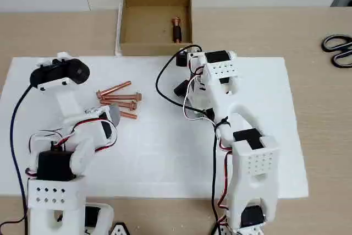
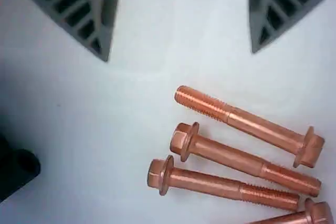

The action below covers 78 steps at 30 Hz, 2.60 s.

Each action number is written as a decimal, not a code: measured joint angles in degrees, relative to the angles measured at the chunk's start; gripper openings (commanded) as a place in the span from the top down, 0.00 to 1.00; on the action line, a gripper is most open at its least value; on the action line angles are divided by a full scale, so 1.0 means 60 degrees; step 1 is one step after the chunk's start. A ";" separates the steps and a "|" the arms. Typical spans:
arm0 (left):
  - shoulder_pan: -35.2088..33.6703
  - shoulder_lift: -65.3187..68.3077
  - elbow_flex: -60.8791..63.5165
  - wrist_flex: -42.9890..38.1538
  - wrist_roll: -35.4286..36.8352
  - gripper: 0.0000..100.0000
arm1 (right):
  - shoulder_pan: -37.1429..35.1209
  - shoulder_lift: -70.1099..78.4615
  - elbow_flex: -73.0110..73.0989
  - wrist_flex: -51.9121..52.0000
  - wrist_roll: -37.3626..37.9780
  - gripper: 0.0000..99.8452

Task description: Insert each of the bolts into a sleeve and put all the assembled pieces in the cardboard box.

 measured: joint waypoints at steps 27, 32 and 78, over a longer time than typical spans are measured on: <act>0.0000 0.0000 0.0000 0.0000 0.0000 0.83 | 0.0000 0.0000 0.0000 0.0000 0.0000 0.80; 0.0000 0.0000 0.0000 0.0000 0.0000 0.83 | 0.0000 0.0000 0.0000 0.0000 0.0000 0.80; 0.0000 0.0000 0.0000 0.0000 0.0000 0.83 | 0.0220 -0.1861 0.0015 0.0586 0.0000 0.80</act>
